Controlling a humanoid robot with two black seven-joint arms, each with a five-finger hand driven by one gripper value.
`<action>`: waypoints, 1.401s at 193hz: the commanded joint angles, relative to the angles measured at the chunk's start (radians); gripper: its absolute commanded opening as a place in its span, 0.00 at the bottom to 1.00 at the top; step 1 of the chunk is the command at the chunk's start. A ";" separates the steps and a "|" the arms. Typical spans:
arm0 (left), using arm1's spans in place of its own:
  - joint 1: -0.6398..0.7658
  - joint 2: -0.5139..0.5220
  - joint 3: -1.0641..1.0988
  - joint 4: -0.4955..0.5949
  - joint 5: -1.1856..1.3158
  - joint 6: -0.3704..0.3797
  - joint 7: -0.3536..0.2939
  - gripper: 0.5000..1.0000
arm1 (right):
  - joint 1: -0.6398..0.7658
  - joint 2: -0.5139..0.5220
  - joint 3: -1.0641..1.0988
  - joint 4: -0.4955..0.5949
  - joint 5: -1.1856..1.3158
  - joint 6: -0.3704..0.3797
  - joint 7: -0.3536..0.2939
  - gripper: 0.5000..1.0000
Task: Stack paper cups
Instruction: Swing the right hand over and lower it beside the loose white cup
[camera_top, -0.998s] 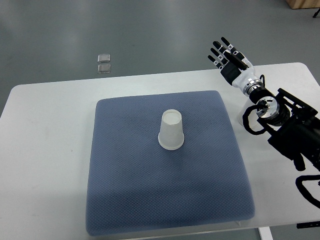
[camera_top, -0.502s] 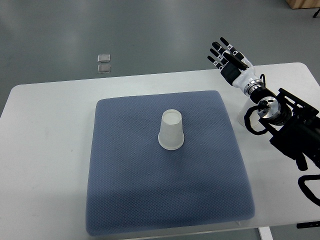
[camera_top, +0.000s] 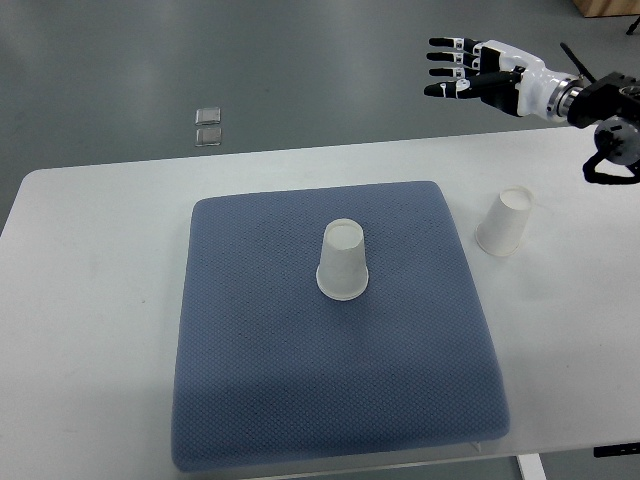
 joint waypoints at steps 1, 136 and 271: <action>0.000 0.000 0.000 -0.021 0.001 -0.001 0.000 1.00 | 0.188 -0.053 -0.278 0.060 -0.047 0.048 -0.040 0.85; 0.000 0.000 0.000 -0.044 0.002 -0.003 0.000 1.00 | 1.064 -0.027 -1.104 0.565 -0.372 0.208 -0.136 0.85; 0.000 0.000 -0.002 -0.038 0.001 -0.001 0.002 1.00 | 1.041 -0.020 -1.162 0.613 -0.277 0.131 -0.129 0.85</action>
